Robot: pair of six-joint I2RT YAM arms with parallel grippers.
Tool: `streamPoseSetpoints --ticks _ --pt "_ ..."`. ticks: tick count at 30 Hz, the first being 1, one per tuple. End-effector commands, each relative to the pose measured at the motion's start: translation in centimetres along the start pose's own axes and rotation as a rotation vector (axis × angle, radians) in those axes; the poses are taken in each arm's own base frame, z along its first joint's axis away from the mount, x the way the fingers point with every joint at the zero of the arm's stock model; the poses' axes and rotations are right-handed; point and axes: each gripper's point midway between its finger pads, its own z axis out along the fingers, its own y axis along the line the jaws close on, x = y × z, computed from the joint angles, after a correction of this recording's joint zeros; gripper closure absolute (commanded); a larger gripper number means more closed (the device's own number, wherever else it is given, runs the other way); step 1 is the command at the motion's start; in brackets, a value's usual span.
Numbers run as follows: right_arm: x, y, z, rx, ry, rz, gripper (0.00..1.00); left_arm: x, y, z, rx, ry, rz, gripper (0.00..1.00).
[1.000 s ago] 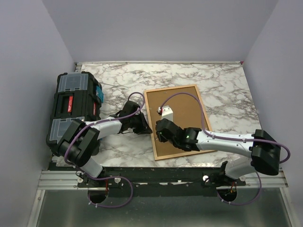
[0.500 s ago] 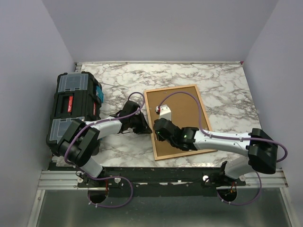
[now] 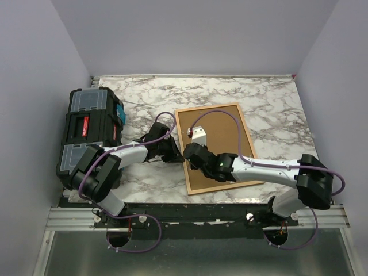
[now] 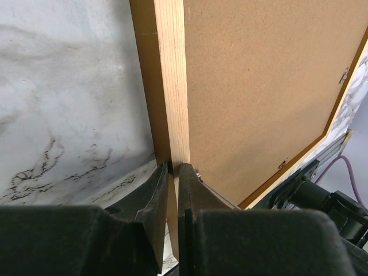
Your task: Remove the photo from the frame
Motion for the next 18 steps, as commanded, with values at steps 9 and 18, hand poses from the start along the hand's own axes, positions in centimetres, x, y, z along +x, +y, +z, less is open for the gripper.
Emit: streamPoseSetpoints --ticks 9,18 --pt "-2.4 0.2 -1.8 -0.042 -0.077 0.066 1.00 0.6 2.7 0.7 -0.100 0.004 0.018 0.86" --pt "-7.0 -1.8 0.3 -0.061 -0.158 0.145 1.00 -0.7 1.0 0.0 -0.069 -0.019 0.049 0.68"
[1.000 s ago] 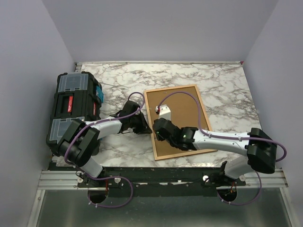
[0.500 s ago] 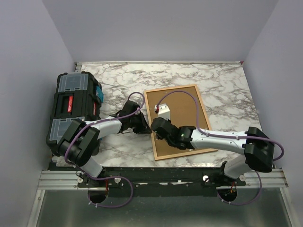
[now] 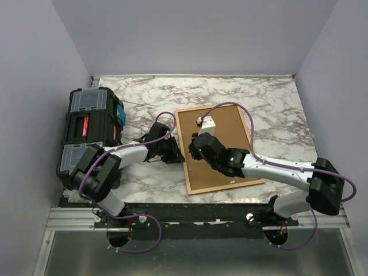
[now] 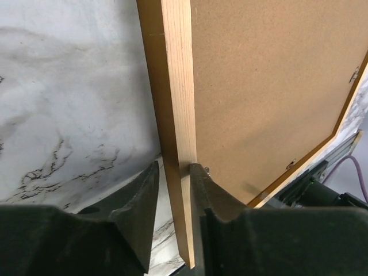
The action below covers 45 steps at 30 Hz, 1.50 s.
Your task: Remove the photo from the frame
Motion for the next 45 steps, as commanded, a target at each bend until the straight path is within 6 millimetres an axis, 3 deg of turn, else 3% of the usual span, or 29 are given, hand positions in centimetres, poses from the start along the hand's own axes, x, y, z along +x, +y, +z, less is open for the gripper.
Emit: streamPoseSetpoints --ticks 1,4,10,15,20,32,45 --pt "-2.8 -1.5 2.3 0.008 -0.051 0.034 1.00 -0.9 0.7 0.0 -0.058 -0.024 0.031 0.67" --pt "-4.0 -3.0 4.1 0.045 -0.068 0.031 1.00 -1.5 0.4 0.0 -0.046 -0.030 0.032 0.62" --pt "-5.9 -3.5 7.7 0.060 -0.096 0.016 1.00 -2.2 0.6 0.3 -0.063 -0.032 0.038 0.62" --pt "-6.6 -3.2 9.9 0.080 -0.117 -0.033 1.00 -1.8 1.3 0.9 -0.067 -0.019 0.023 0.73" --pt "-6.5 -2.7 11.8 0.082 -0.107 -0.061 1.00 -1.3 1.7 0.9 -0.067 -0.013 0.019 0.76" --pt "-5.0 -2.5 13.2 0.081 -0.068 -0.075 1.00 -1.1 1.8 0.9 -0.064 -0.010 0.020 0.83" --pt "-3.9 -2.5 14.5 0.086 -0.052 -0.091 1.00 -0.9 2.1 1.1 -0.068 -0.003 0.015 0.84"
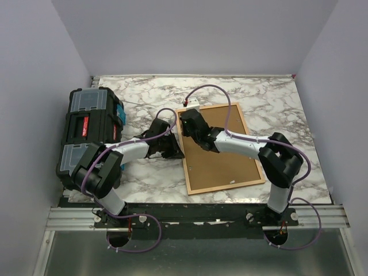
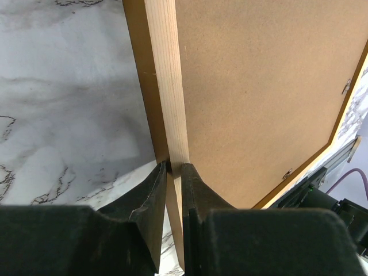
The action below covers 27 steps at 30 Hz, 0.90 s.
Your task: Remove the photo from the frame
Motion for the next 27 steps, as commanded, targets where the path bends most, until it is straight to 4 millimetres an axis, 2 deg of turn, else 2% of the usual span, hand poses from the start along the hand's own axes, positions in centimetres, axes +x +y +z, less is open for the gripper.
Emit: streamPoseSetpoints --ticks 1,10,22,27 --pt "-0.5 0.4 1.2 0.002 -0.021 -0.010 1.00 1.0 2.3 0.7 -0.067 0.021 -0.008 0.84" --pt "-0.8 -0.5 1.7 0.060 -0.033 -0.036 1.00 1.2 2.6 0.7 -0.071 0.025 -0.010 0.85" --pt "-2.1 -1.2 2.7 0.082 -0.051 -0.049 1.00 1.6 3.0 0.8 -0.077 0.031 -0.017 0.86" --pt "-2.7 -1.6 2.4 0.100 -0.058 -0.056 1.00 1.4 2.8 0.8 -0.073 0.028 -0.015 0.87"
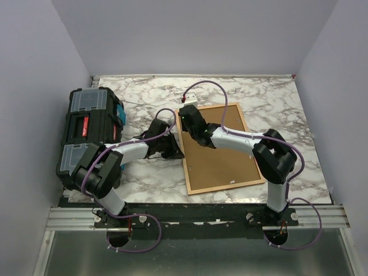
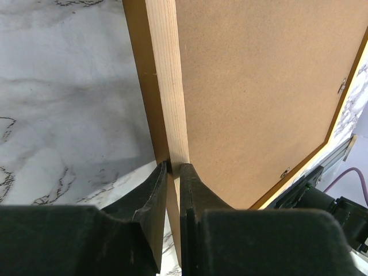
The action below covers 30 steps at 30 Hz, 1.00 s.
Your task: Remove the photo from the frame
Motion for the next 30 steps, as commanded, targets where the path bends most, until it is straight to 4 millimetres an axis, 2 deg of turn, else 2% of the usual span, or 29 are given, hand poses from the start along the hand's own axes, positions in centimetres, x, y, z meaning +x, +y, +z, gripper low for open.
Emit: streamPoseSetpoints --ticks 1,8,14,20,30 --pt "-1.2 -0.6 0.3 0.032 -0.020 -0.009 1.00 1.3 2.8 0.8 -0.090 0.029 -0.009 0.86" --pt "-3.7 0.6 -1.7 -0.061 -0.033 0.043 1.00 0.9 2.4 0.8 -0.086 0.030 0.000 0.86" --pt "-2.4 0.7 -2.2 -0.084 0.001 0.059 1.00 1.0 2.5 0.9 -0.089 0.030 -0.003 0.86" --pt "-0.9 0.9 -1.6 -0.091 0.033 0.053 1.00 0.9 2.4 0.9 -0.088 0.029 -0.002 0.86" --pt "-0.6 -0.2 -2.3 -0.050 0.038 0.041 1.00 0.9 2.6 0.8 -0.094 0.029 -0.001 0.86"
